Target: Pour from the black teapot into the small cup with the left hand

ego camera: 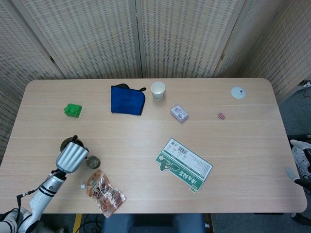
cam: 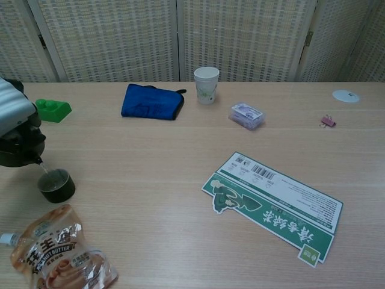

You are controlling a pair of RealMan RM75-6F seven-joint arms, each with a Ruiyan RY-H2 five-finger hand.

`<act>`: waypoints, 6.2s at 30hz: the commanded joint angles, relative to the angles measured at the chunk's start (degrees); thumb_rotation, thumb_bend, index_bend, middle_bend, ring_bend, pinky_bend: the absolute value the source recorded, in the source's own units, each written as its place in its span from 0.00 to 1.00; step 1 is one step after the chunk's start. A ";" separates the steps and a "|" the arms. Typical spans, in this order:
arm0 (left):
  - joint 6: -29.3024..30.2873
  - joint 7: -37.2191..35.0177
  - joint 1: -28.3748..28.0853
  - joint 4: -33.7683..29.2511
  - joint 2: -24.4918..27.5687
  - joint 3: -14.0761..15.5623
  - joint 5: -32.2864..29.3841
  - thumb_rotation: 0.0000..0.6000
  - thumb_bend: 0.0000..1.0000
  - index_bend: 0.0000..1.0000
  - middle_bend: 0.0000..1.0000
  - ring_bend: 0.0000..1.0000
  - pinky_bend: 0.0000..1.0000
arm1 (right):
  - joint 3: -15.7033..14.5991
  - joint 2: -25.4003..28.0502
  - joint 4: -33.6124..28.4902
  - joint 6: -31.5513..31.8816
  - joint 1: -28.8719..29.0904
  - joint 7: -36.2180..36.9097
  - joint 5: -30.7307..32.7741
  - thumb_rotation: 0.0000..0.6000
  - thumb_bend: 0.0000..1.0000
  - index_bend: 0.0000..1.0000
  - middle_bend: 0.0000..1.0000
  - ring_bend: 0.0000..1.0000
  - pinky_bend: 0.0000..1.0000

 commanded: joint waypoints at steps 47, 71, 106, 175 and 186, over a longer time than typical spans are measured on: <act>-4.84 -28.15 0.83 -16.55 4.64 -7.16 -14.41 0.96 0.42 1.00 1.00 0.94 0.48 | 0.16 -0.37 0.26 -0.06 0.02 0.10 0.19 1.00 0.19 0.26 0.29 0.20 0.19; -16.69 -37.90 -1.11 -18.67 6.34 -12.38 -29.48 0.34 0.22 1.00 1.00 0.93 0.48 | 0.18 -0.82 1.25 -0.43 -0.06 1.09 0.80 1.00 0.19 0.26 0.29 0.20 0.19; -16.58 -29.58 -4.32 7.82 -4.73 -8.74 -24.51 0.18 0.17 1.00 1.00 0.87 0.41 | 0.24 -1.39 2.43 -1.19 0.08 1.77 1.60 1.00 0.19 0.26 0.29 0.20 0.19; 1.93 -18.93 12.31 -34.51 15.71 -5.28 -24.07 1.00 0.17 0.51 0.54 0.40 0.26 | -2.44 -3.98 4.08 -4.80 2.27 3.23 -2.94 1.00 0.19 0.26 0.29 0.20 0.19; 9.24 -16.48 18.41 -39.24 16.82 -1.66 -19.60 1.00 0.17 0.50 0.54 0.40 0.26 | -2.89 -5.32 4.98 -4.53 2.02 3.55 -2.82 1.00 0.19 0.26 0.29 0.20 0.19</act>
